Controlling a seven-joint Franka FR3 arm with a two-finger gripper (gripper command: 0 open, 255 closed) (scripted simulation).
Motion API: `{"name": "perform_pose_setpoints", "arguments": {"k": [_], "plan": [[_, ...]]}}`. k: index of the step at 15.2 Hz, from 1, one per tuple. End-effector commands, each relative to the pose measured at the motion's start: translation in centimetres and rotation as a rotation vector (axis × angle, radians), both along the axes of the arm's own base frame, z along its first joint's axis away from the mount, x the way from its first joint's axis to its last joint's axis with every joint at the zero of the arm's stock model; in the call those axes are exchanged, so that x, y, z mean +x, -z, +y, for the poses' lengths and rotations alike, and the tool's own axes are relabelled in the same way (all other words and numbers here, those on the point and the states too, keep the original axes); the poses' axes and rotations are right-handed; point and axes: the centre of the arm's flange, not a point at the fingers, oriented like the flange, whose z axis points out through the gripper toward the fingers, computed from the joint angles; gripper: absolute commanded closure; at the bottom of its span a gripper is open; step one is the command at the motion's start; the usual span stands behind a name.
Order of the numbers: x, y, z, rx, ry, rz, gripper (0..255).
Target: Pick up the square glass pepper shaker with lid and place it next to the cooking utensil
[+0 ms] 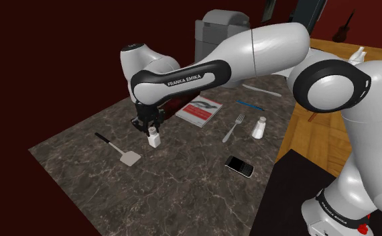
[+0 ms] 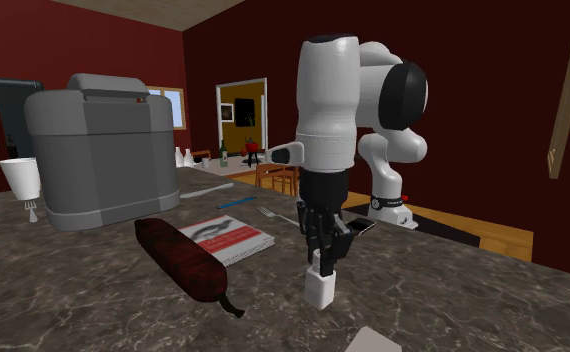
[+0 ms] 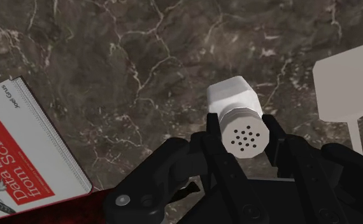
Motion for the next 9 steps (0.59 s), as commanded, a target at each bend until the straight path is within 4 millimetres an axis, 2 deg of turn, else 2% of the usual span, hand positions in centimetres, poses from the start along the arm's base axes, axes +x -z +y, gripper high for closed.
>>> {"name": "perform_pose_setpoints", "arguments": {"k": [1,2,7,9], "plan": [[0.0,0.0,0.0,0.0,0.0,0.0,255],[0.0,0.0,0.0,0.0,0.0,0.0,0],[0.0,0.0,0.0,0.0,0.0,0.0,0],[0.0,-2.6,0.1,0.0,0.0,0.0,0]]}}
